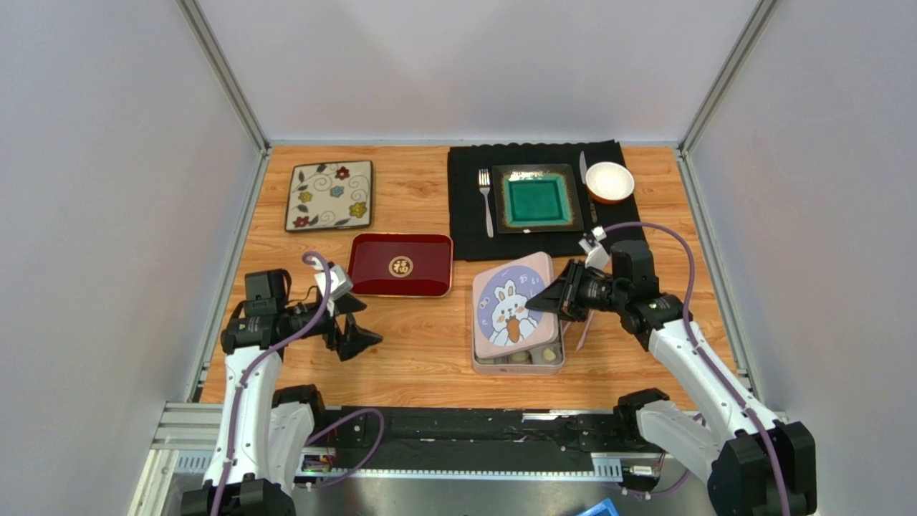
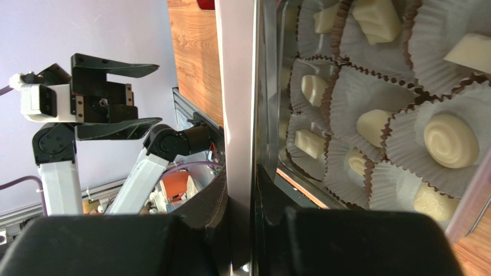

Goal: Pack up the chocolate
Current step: Close the box lid on the packing box.

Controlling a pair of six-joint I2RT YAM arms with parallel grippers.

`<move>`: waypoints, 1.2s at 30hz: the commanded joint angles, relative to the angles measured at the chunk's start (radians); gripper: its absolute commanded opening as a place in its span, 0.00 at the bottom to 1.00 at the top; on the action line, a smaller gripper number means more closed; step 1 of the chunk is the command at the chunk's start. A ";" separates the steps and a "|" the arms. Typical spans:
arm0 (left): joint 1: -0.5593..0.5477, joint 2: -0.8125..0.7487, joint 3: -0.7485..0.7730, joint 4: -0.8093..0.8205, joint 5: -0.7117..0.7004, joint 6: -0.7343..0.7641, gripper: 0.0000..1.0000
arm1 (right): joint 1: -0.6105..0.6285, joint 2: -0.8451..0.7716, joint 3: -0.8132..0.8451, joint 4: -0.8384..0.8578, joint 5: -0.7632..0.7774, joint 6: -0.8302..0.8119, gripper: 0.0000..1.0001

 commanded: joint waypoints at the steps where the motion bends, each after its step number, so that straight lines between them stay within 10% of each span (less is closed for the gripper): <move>1: 0.000 -0.012 0.047 0.059 0.051 -0.031 0.93 | -0.019 0.011 -0.015 -0.007 0.003 -0.042 0.02; 20: 0.000 -0.032 0.074 0.141 0.068 -0.142 0.92 | -0.033 0.045 0.062 -0.430 0.323 -0.219 0.54; 36: 0.002 -0.045 0.086 0.133 0.083 -0.154 0.91 | -0.032 0.075 0.286 -0.634 0.610 -0.245 0.70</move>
